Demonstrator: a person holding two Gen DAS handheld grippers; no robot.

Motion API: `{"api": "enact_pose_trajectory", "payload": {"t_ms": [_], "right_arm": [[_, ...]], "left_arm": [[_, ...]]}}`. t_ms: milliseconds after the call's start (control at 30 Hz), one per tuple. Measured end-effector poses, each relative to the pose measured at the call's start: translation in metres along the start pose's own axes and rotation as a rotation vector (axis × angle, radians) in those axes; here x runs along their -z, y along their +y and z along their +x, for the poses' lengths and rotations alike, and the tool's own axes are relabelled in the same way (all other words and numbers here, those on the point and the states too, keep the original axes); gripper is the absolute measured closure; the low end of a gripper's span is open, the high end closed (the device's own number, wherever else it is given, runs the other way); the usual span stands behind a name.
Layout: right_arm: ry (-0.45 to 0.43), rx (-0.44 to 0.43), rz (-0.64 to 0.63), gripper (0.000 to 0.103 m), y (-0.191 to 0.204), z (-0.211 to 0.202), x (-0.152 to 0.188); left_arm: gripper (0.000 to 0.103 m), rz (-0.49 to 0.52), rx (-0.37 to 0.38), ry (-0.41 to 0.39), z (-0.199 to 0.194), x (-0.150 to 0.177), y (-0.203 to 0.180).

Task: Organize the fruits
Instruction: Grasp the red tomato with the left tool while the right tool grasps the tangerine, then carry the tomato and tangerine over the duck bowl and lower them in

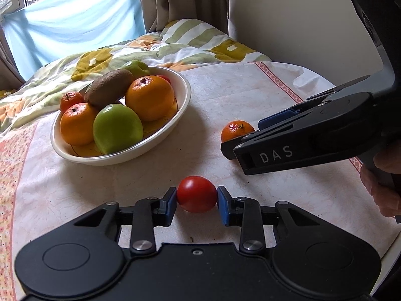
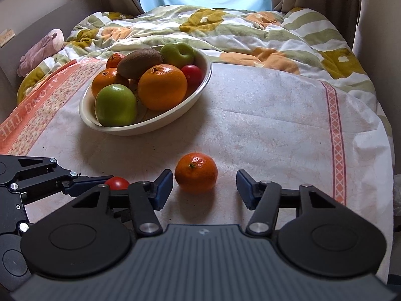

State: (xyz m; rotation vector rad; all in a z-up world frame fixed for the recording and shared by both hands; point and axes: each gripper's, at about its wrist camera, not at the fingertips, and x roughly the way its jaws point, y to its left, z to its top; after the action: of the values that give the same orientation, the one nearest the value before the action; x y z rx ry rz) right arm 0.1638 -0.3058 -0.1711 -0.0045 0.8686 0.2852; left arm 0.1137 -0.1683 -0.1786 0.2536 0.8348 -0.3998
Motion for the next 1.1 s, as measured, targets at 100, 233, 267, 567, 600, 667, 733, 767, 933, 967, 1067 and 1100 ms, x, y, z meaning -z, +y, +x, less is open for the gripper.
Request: {"api": "enact_pose_trajectory", "payload": {"t_ms": [100,233,267,567,600,667,733,767,933,967,1067,1100], "right_arm": [[-0.001,-0.001,-0.003,0.038,0.003,0.002,-0.002],[0.008,-0.001,-0.008,0.050,0.005,0.005,-0.003],[0.010,0.002,-0.011,0.050,0.006,0.005,-0.004],[0.002,0.004,-0.013,0.050,0.013,-0.007,-0.007],[-0.001,0.003,-0.011,0.050,0.014,-0.010,-0.008],[-0.005,0.001,-0.011,0.050,0.017,-0.016,-0.012],[-0.008,-0.002,-0.007,0.050,0.019,-0.023,-0.015],[-0.013,-0.004,-0.006,0.050,0.020,-0.027,-0.016],[-0.032,-0.021,-0.008,0.050,0.029,-0.051,-0.029],[-0.036,-0.024,-0.011,0.050,0.031,-0.056,-0.032],[-0.053,-0.033,-0.024,0.050,0.040,-0.070,-0.041],[-0.057,-0.035,-0.027,0.050,0.042,-0.073,-0.044]], "left_arm": [[0.065,-0.007,-0.005,-0.002,-0.002,0.000,0.004],[0.065,-0.018,-0.011,-0.004,-0.005,-0.001,0.008],[0.065,-0.020,-0.012,-0.006,-0.006,-0.001,0.009],[0.065,-0.045,-0.030,-0.029,-0.021,0.000,0.015],[0.065,-0.048,-0.032,-0.032,-0.024,-0.001,0.016],[0.065,-0.054,-0.036,-0.040,-0.032,-0.003,0.017],[0.065,-0.064,-0.038,-0.048,-0.040,-0.006,0.018],[0.065,-0.069,-0.040,-0.052,-0.045,-0.007,0.019],[0.065,-0.095,-0.060,-0.079,-0.072,-0.018,0.024],[0.065,-0.101,-0.065,-0.086,-0.077,-0.021,0.026],[0.065,-0.120,-0.075,-0.103,-0.091,-0.028,0.033],[0.065,-0.122,-0.079,-0.111,-0.095,-0.031,0.036]]}}
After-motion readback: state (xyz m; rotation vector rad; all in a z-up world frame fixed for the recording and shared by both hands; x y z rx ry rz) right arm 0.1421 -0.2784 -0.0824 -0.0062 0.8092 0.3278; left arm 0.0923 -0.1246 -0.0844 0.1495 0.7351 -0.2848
